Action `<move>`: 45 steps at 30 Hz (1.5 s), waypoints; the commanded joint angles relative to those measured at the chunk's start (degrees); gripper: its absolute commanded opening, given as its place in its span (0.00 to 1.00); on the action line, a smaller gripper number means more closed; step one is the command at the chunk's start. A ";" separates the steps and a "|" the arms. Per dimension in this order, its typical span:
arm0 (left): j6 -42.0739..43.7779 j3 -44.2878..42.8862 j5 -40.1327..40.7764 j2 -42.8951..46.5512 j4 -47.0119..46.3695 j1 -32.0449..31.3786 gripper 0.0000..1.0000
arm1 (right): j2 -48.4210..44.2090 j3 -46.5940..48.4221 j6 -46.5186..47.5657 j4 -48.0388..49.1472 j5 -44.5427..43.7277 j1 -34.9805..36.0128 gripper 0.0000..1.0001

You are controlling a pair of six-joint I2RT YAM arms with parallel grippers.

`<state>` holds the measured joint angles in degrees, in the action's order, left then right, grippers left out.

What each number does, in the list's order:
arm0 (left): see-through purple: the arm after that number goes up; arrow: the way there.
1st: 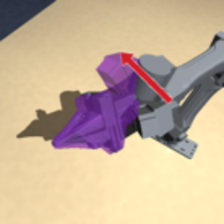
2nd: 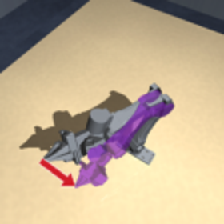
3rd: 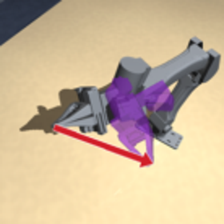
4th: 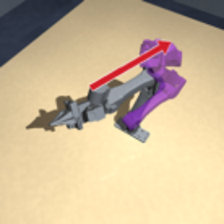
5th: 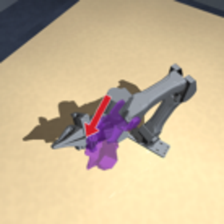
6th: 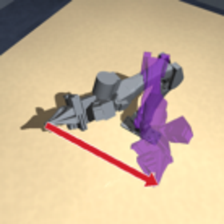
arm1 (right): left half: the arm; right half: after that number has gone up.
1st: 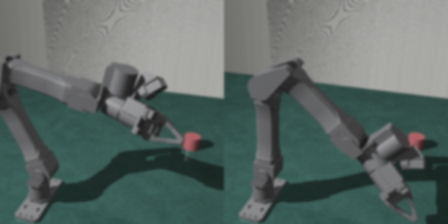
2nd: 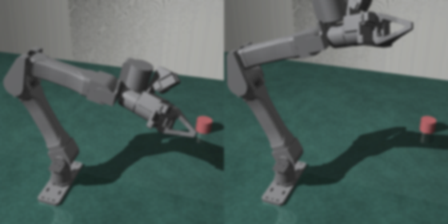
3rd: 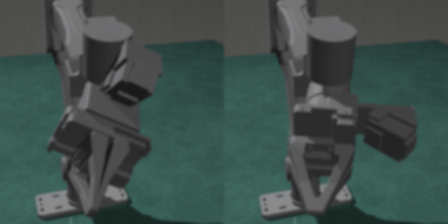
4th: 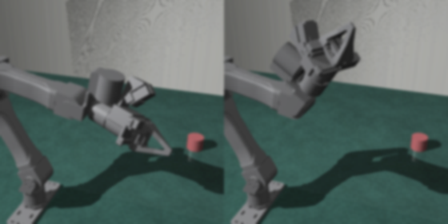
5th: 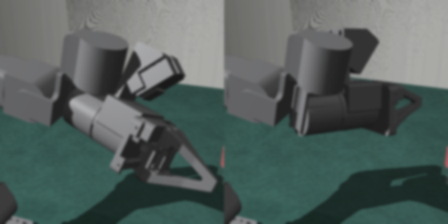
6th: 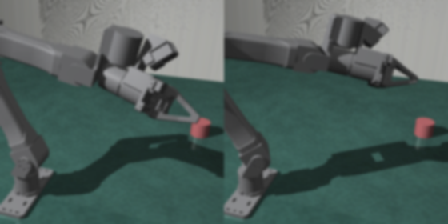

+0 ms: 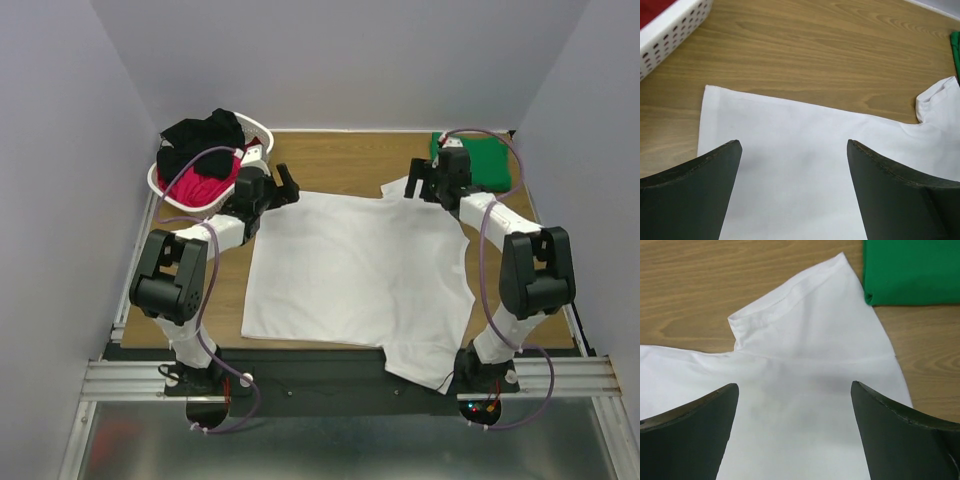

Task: Fold and stack the t-shirts
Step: Flatten the tshirt out

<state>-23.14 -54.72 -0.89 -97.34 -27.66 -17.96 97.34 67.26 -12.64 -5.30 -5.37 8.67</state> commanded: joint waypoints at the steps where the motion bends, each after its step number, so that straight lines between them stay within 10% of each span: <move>1: -1.91 -2.58 -3.50 -2.32 -4.77 -0.06 0.98 | 3.63 1.02 -2.29 0.82 2.81 0.12 1.00; 45: -3.41 -13.74 -9.93 -19.90 -4.25 8.73 0.98 | 36.96 35.03 -4.32 -13.95 14.68 2.67 0.99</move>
<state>-27.49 -64.84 -11.99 -116.55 -33.76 -10.57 130.67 100.90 -15.27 -13.37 5.85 9.91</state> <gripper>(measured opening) 0.981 0.993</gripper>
